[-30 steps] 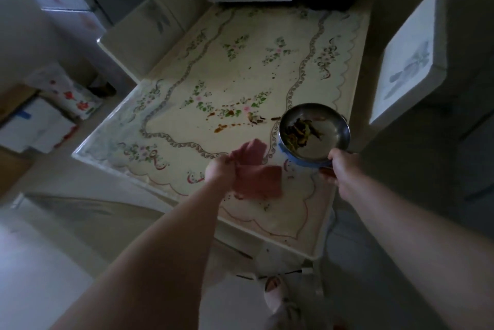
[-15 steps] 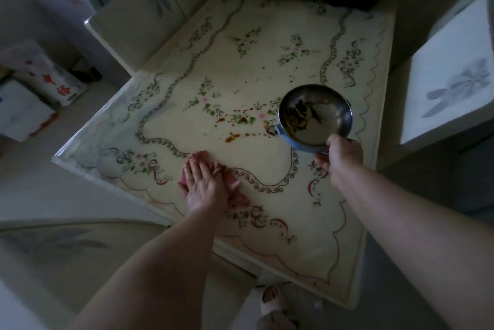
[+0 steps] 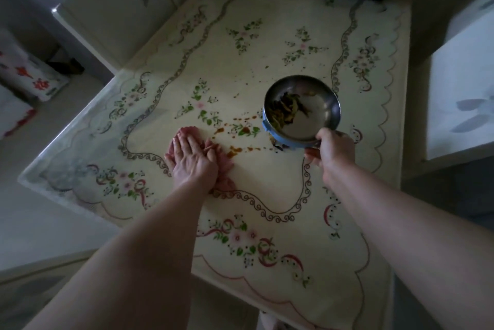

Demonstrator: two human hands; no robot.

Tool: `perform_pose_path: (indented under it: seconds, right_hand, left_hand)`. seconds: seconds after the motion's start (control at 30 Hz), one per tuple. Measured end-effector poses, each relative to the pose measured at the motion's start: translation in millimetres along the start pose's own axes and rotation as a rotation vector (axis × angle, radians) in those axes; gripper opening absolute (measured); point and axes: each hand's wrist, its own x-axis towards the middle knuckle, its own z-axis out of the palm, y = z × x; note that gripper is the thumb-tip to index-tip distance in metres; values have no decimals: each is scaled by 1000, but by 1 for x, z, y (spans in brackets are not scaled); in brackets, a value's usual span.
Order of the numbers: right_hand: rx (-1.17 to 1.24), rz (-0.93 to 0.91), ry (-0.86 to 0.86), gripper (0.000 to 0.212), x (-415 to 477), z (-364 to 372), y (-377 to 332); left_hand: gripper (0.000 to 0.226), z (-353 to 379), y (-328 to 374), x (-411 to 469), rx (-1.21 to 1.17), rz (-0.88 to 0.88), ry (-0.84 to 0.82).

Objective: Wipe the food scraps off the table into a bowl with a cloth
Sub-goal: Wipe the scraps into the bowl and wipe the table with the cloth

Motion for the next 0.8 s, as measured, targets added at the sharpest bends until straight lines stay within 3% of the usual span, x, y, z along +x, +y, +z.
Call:
perform_pose_path:
  seconds: [0.2,0.33,0.5,0.63,0.8]
  right_hand:
    - [-15,-99,183,32,25,-42,-8]
    - [22,-60,250,20,36,-76,-10]
    - [69,-15,265,35,37,-112,-9]
    - [38,-19,287,25,40,-143,-6]
    - [-30,-4,315,23,49,-186,7]
  left_hand:
    - [61,-5,24,14,31,207,-20]
    - [63,-5,54,12,-19,390,-12]
    - [63,4,97,-2,-93,527,-37]
    - [71,14,125,-16,-110,597,-54]
    - [63,27,155,-44,-108,689,-54]
